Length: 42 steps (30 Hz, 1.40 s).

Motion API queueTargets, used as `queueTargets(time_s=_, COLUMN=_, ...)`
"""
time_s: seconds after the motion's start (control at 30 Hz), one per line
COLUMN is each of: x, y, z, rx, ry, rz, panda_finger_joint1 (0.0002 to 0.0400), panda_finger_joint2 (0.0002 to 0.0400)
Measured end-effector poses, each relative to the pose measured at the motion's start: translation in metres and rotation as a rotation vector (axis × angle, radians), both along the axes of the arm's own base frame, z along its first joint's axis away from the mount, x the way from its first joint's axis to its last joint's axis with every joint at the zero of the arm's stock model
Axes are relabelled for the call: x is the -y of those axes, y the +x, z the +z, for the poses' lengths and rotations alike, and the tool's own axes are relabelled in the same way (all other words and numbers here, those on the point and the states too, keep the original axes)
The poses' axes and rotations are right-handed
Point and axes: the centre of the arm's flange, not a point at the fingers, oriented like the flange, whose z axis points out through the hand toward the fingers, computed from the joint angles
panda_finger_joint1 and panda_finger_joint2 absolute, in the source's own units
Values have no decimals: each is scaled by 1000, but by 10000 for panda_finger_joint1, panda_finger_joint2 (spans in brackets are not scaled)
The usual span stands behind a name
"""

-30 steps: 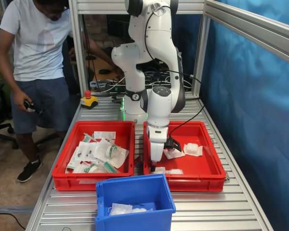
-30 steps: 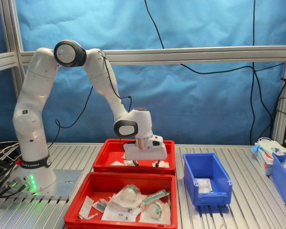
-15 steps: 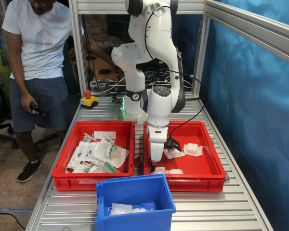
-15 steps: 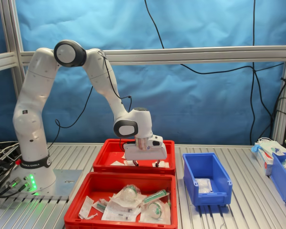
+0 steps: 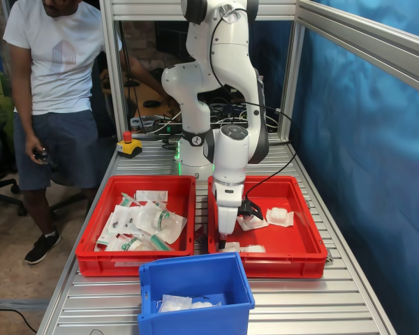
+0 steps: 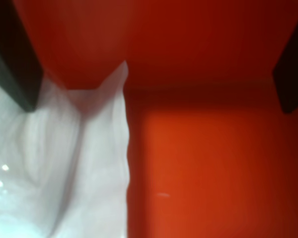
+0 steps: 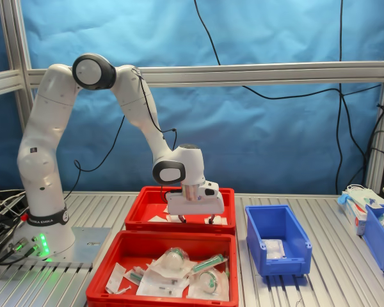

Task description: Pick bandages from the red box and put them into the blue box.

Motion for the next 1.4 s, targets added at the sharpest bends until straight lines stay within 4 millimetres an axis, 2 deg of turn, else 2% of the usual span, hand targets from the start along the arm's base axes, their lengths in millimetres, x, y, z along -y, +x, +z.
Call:
queueTargets(time_s=1.07, x=0, y=0, z=0, rx=0, ry=0, rz=0, panda_finger_joint1=400, panda_finger_joint2=400)
queueTargets(time_s=1.4, x=6, y=1, z=1, rx=4, ry=-7, rz=-10, panda_finger_joint1=400, panda_finger_joint2=400)
